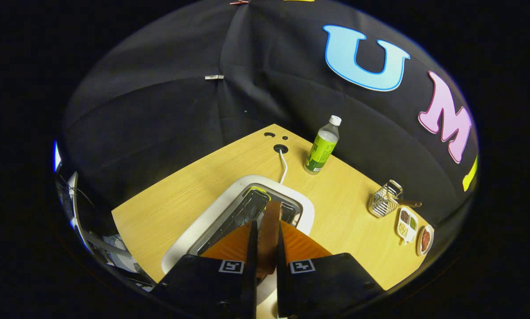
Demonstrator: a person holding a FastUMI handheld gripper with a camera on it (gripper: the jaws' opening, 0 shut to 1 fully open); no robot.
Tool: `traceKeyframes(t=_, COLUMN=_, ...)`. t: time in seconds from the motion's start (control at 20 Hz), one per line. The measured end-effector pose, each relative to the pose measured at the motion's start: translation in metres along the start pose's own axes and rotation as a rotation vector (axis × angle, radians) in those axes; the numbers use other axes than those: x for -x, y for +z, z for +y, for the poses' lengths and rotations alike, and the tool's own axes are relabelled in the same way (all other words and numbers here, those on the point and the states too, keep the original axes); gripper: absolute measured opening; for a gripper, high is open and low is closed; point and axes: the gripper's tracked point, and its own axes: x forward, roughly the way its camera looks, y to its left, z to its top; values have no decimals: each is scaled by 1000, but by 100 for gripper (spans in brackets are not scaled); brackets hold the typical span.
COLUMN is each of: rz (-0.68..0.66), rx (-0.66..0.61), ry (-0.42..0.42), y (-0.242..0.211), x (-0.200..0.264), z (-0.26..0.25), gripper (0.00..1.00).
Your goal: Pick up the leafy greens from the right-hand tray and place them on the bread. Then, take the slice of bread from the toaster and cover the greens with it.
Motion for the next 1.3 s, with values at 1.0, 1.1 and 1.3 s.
traceKeyframes(t=1.0, rz=-238, rx=-181, ry=127, y=82, x=105, z=-63, gripper=13)
traceKeyframes(t=1.1, rz=-251, rx=-227, ry=107, y=76, x=114, z=-88, gripper=13)
traceKeyframes(t=1.3, rz=-204, rx=-344, ry=76, y=28, x=117, z=-133, gripper=13)
